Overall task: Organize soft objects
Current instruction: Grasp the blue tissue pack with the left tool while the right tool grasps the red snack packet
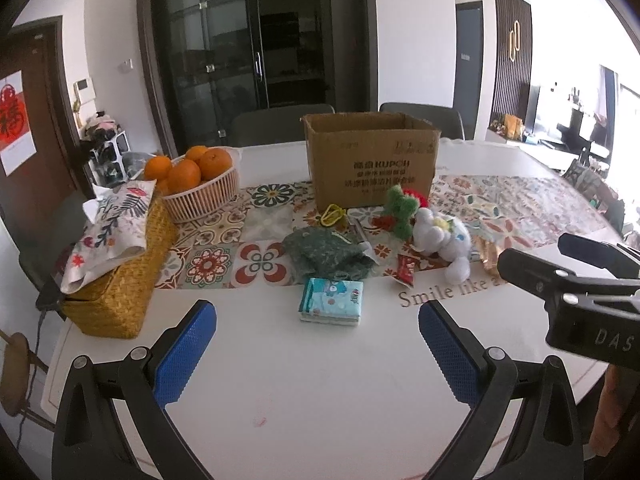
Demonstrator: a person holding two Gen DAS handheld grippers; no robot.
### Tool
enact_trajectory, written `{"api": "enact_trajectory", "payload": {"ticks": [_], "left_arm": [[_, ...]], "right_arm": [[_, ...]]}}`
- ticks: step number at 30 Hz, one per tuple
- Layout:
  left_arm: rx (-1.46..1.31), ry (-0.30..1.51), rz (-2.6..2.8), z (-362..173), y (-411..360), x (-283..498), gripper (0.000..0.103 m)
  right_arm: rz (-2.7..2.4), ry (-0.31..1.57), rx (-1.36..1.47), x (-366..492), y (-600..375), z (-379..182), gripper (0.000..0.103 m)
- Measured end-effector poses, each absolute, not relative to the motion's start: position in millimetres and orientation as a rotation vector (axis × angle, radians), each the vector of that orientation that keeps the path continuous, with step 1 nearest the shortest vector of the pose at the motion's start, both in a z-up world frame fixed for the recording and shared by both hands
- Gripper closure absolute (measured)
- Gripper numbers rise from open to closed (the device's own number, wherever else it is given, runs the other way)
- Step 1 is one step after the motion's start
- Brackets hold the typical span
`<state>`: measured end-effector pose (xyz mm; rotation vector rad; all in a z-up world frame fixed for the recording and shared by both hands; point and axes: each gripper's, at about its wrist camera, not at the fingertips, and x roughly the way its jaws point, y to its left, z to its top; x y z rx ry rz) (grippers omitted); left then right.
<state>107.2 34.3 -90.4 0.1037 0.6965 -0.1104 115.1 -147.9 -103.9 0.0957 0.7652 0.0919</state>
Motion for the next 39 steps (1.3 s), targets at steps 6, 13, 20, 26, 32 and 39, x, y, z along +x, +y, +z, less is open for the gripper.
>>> {"api": "enact_trajectory", "payload": {"ticks": [6,13,20,26,32,39], "left_arm": [[0.12,0.737,-0.121,-111,31,135,0.0],[0.141,0.818,-0.152,-137,28,169,0.0],[0.142,0.882,-0.163,-164,24,200,0.0],[0.155,0.936,-0.196,-184,20,221,0.001],[0.15,0.982,-0.208,-200,17,238,0.004],[0.15,1.013,-0.218,-212,17,248,0.016]], "right_arm": [[0.115,0.847,0.202,149,-149,-133,0.023],[0.122,0.942,0.228,188,-139,-165,0.029],[0.102,1.027,0.282,224,-141,-192,0.036],[0.101,1.078,0.297,246,-140,-211,0.039],[0.085,1.109,0.299,263,-139,-223,0.043],[0.067,1.13,0.264,277,-135,-234,0.047]]}}
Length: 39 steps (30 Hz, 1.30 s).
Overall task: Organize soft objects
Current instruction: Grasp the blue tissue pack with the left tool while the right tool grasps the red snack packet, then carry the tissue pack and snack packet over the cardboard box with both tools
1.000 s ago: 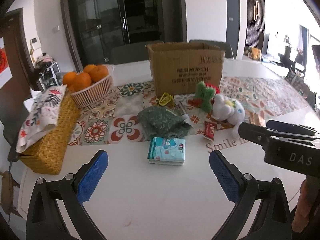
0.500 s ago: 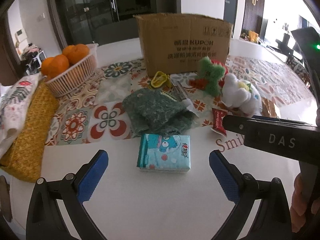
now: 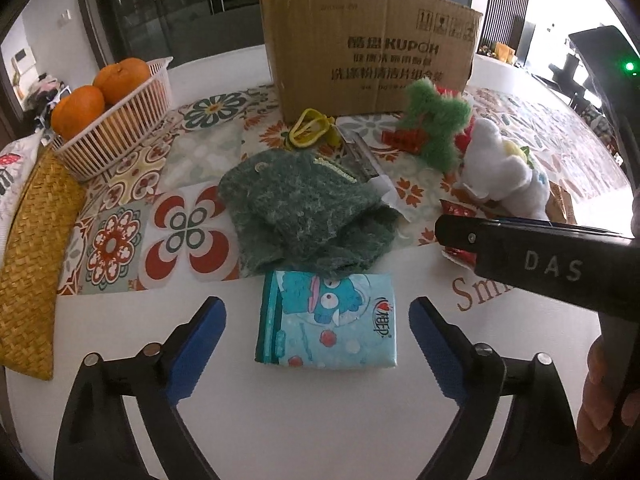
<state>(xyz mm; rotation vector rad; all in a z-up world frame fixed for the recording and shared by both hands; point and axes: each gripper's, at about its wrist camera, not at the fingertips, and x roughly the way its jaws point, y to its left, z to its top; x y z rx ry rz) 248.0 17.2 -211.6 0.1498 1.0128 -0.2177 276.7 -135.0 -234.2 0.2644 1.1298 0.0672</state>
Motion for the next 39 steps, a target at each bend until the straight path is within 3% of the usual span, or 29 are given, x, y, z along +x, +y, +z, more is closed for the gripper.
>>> {"api": "enact_trajectory", "payload": {"ticks": [5,7,15,26,39], "left_arm": [[0.115,1.04,-0.237,-217,21,254,0.023],[0.097,1.049,-0.25,-219,22,254,0.032],[0.088,1.053,-0.264,-221,22,254,0.032],[0.04,1.067,-0.268,-211,32,247,0.032],[0.049,0.947,-0.303,-157,41,244,0.032]], "right_arm": [[0.06,1.15,0.243,284,-130,-242,0.053],[0.056,1.157,0.229,285,-128,-244,0.057],[0.041,1.148,0.167,283,-122,-244,0.077],[0.056,1.165,0.185,269,-121,-234,0.078],[0.044,1.081,0.217,250,-121,-183,0.078]]}}
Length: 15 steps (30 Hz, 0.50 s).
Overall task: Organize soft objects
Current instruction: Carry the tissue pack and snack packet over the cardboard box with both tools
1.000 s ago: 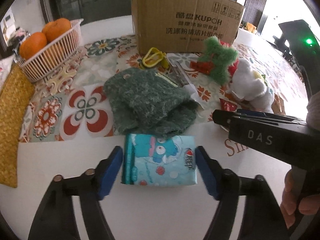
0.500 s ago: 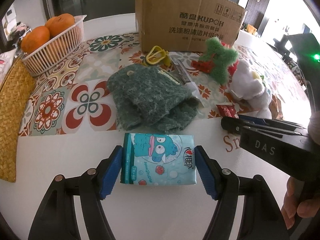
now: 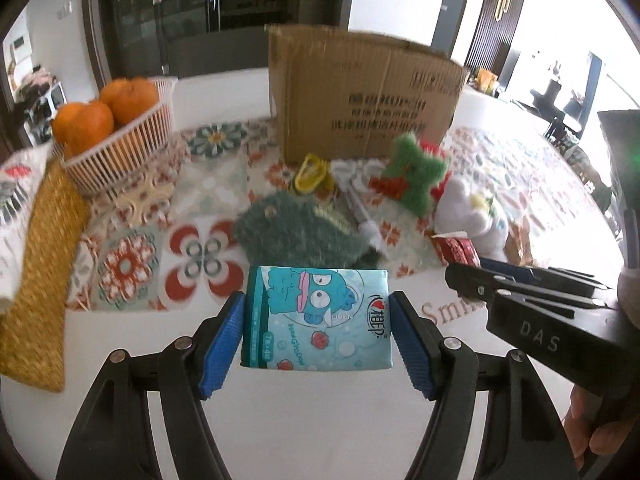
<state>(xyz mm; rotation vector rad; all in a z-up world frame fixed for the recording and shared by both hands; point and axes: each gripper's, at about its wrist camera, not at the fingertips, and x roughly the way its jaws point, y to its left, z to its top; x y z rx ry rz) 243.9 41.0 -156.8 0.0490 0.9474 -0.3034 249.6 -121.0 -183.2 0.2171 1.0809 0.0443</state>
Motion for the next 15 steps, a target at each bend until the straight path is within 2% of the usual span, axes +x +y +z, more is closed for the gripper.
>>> {"api": "enact_trajectory", "payload": {"ticks": [15], "left_arm": [[0.045,0.79,-0.293,-89,26,271,0.032]], "right_arm": [[0.064,0.912,0.214,267,-138,-117,0.078]]}}
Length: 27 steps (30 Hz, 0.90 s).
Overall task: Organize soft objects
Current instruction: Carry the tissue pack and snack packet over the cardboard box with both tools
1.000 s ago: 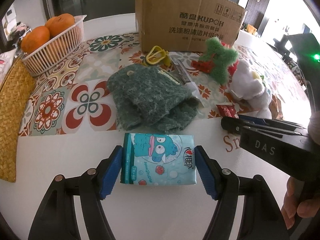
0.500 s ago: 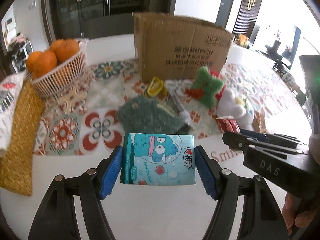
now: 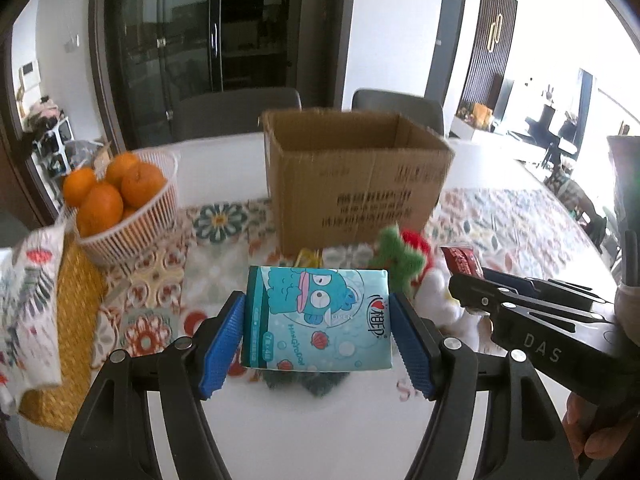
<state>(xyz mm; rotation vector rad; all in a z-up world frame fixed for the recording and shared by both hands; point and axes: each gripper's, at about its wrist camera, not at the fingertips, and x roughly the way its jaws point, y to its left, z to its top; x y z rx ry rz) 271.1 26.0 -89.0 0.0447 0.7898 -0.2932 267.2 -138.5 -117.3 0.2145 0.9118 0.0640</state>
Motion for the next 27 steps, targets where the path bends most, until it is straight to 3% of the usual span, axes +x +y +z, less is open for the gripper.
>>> {"api": "enact_trajectory", "payload": {"ticks": [27], "left_arm": [[0.03,0.62,-0.238,-3,-12,352,0.032]], "right_arm": [[0.18,0.723,0.174,347,-172,-31,0.078]]}}
